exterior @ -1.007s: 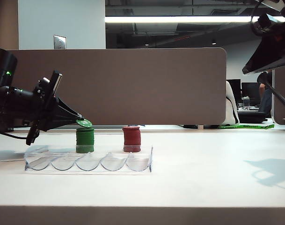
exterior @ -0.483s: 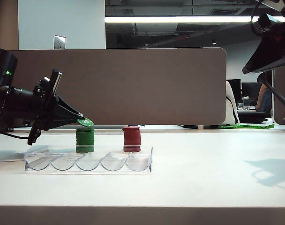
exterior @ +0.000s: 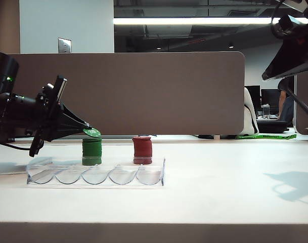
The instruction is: Pick up the chip in the box and place it on the pile of chips with the same color.
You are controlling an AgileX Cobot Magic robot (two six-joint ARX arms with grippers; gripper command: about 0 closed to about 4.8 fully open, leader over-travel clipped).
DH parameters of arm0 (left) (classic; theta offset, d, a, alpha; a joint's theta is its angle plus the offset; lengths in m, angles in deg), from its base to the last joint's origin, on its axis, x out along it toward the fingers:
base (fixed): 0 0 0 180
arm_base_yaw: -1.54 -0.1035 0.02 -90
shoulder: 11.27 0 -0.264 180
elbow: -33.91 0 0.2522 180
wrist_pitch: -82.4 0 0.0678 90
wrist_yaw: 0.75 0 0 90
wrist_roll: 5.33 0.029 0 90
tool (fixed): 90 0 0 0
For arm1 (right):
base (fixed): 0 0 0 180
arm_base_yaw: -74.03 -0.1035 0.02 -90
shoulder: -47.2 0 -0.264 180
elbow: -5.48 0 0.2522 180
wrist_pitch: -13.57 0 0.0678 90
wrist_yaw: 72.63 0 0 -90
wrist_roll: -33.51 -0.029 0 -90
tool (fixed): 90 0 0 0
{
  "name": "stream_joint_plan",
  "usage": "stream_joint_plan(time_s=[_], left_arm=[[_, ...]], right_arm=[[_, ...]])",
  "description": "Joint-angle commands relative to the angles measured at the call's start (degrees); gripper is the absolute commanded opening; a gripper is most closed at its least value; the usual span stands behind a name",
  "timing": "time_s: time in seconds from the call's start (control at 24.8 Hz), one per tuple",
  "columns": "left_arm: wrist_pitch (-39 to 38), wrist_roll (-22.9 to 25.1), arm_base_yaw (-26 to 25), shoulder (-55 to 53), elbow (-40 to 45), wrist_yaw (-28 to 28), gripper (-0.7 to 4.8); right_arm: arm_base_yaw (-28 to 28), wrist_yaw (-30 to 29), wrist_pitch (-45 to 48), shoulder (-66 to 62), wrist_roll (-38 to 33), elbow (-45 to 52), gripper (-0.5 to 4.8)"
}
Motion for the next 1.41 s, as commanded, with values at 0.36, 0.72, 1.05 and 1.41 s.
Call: stream_joint_plan(time_s=[0.36, 0.72, 1.05, 1.41], left_arm=[[0.33, 0.26, 0.07, 0.17, -0.15, -0.09, 0.30], [0.33, 0.31, 0.02, 0.17, -0.15, -2.10, 0.31], [0.37, 0.52, -0.02, 0.17, -0.17, -4.44, 0.31], [8.15, 5.66, -1.16, 0.26, -0.17, -10.75, -0.06]], right_arm=[[0.00, 0.09, 1.01, 0.20, 0.09, -0.22, -0.01], [0.00, 0.07, 0.98, 0.20, 0.09, -0.22, -0.01], [0.00, 0.07, 0.98, 0.20, 0.09, -0.22, -0.01], [0.17, 0.11, 4.28, 0.28, 0.04, -0.24, -0.01]])
